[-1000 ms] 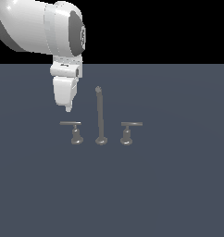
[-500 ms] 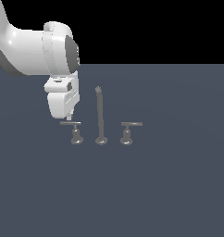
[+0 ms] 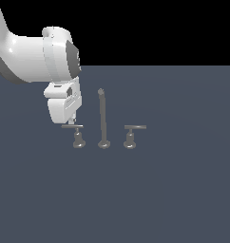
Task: Turn on the faucet by rotating a designated handle.
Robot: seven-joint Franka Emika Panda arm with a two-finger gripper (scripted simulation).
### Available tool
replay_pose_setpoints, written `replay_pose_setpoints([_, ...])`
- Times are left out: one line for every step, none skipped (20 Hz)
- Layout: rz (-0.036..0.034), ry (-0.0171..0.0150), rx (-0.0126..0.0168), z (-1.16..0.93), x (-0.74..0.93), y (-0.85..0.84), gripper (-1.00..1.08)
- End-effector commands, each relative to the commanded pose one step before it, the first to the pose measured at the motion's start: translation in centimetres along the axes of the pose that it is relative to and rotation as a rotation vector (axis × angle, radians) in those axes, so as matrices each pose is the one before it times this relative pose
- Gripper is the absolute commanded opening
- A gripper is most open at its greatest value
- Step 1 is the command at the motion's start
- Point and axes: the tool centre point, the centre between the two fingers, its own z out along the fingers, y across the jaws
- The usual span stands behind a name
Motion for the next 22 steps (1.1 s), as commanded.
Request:
replay_pose_setpoints([0.00003,0.00013,0.00012,0.003,-0.194,0.311,-1.0])
replay_pose_setpoints([0.0,0.0,0.0,0.004,-0.195,0.315,-1.0])
replay_pose_setpoints([0.0,0.0,0.0,0.004,-0.196,0.317,-1.0])
replay_pose_setpoints([0.0,0.0,0.0,0.004,-0.197,0.318,-1.0])
replay_pose_setpoints([0.00057,0.00016,0.00036,-0.013,-0.168,0.311,-1.0])
replay_pose_setpoints([0.0,0.0,0.0,0.004,-0.199,0.32,-1.0])
replay_pose_setpoints([0.0,0.0,0.0,0.004,-0.201,0.322,-1.0])
replay_pose_setpoints([0.0,0.0,0.0,0.004,-0.202,0.323,-1.0])
replay_pose_setpoints([0.00056,0.00016,0.00038,-0.014,-0.174,0.316,-1.0])
replay_pose_setpoints([0.0,0.0,0.0,0.004,-0.205,0.325,-1.0])
replay_pose_setpoints([0.0,0.0,0.0,0.0,0.0,0.0,-1.0])
replay_pose_setpoints([0.00389,0.00428,0.00944,-0.012,0.491,-0.749,-1.0])
replay_pose_setpoints([-0.00024,-0.00026,-0.00059,-0.001,0.026,0.311,-1.0])
replay_pose_setpoints([-0.00024,-0.00026,-0.00059,-0.001,0.026,0.311,-1.0])
replay_pose_setpoints([-0.00024,-0.00026,-0.00059,-0.001,0.026,0.312,-1.0])
replay_pose_setpoints([-0.00024,-0.00026,-0.00059,-0.001,0.026,0.313,-1.0])
replay_pose_setpoints([-0.00024,-0.00026,-0.00059,-0.001,0.026,0.314,-1.0])
replay_pose_setpoints([-0.00024,-0.00027,-0.00059,-0.001,0.026,0.314,-1.0])
replay_pose_setpoints([-0.00029,-0.00033,-0.00072,0.005,0.023,0.315,-1.0])
replay_pose_setpoints([-0.00017,-0.00019,-0.00042,-0.009,0.029,0.316,-1.0])
replay_pose_setpoints([-0.00029,-0.00033,-0.00072,0.004,0.023,0.316,-1.0])
replay_pose_setpoints([-0.00024,-0.00027,-0.00059,-0.001,0.026,0.316,-1.0])
